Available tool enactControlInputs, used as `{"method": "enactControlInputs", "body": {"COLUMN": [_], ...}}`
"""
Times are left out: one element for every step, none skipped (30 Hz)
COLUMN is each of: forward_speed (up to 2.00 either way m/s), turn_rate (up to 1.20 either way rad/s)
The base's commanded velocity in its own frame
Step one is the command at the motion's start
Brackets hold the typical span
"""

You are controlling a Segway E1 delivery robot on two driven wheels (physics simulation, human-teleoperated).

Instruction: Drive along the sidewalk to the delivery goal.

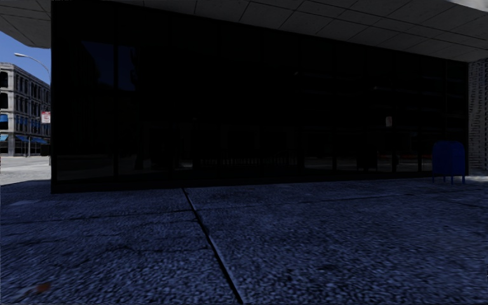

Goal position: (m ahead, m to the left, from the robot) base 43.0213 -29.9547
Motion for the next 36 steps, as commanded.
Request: {"method": "enactControlInputs", "body": {"forward_speed": [1.54,1.54,1.54,1.54,1.54,1.54,1.54,1.54,1.54,1.54,1.54,1.54,1.54,1.54,1.54,1.54,1.54,1.54,1.54,1.54,1.54,1.54,1.54,1.54,1.54,1.54,1.54,1.54,1.54,1.54,1.55,1.57,1.62,1.62,1.65,1.67], "turn_rate": [-0.61,-0.61,-0.61,-0.61,-0.61,-0.61,-0.61,-0.61,-0.61,-0.61,-0.61,-0.61,-0.61,-0.61,-0.61,-0.61,-0.61,-0.61,-0.61,-0.61,-0.61,-0.61,-0.61,-0.61,-0.61,-0.61,-0.61,-0.61,-0.61,-0.61,-0.61,-0.61,-0.61,-0.61,-0.61,-0.61]}}
